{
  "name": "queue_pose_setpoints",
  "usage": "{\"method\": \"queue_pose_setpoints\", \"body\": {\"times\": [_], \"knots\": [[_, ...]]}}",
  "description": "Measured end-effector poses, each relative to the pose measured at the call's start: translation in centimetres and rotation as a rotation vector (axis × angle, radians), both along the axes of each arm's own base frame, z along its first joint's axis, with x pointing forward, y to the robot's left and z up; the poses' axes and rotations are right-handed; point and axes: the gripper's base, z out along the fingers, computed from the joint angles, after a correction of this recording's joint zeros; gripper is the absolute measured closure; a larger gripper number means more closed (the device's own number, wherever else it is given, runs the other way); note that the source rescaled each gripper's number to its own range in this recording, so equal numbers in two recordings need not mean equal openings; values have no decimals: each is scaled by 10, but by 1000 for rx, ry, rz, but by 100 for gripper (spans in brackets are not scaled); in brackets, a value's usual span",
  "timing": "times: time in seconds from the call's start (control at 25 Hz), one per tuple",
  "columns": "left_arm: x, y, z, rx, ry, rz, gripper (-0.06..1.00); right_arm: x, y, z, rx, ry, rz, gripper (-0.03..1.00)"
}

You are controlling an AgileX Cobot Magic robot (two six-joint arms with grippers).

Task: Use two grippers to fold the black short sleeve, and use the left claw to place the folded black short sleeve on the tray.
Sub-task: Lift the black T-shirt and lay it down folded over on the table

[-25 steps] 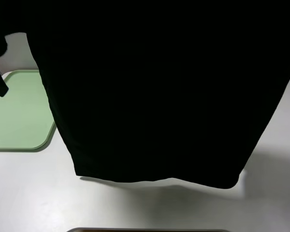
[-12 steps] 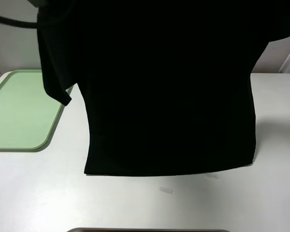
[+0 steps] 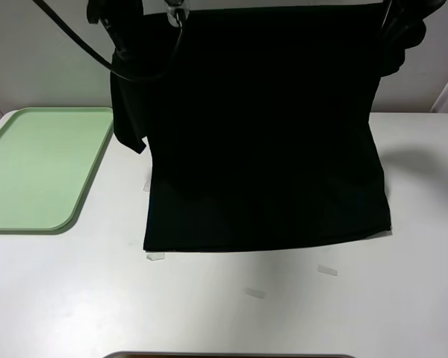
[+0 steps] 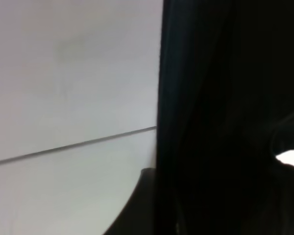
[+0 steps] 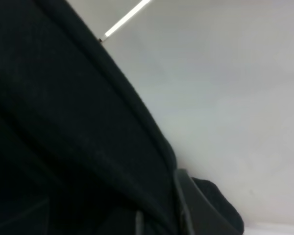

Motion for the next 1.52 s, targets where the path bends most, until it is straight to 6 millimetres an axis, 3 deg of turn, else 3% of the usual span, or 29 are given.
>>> {"method": "queue_pose_setpoints", "body": {"times": [0.24, 0.44, 0.68, 1.16, 1.52], "knots": [[16, -9, -29, -43, 20, 14, 94, 18, -11, -20, -6, -22, -15, 97], [15, -17, -40, -166, 85, 58, 94, 20, -25, -29, 8, 28, -62, 97], [10, -23, -48, -258, 193, 97, 94, 11, -35, -41, 48, 187, -125, 97], [1, -34, -89, -370, 433, 169, 94, -8, -40, -54, 71, 437, -201, 97], [-16, -34, -97, -359, 631, 221, 94, -26, -39, -61, 117, 648, -253, 97]]}}
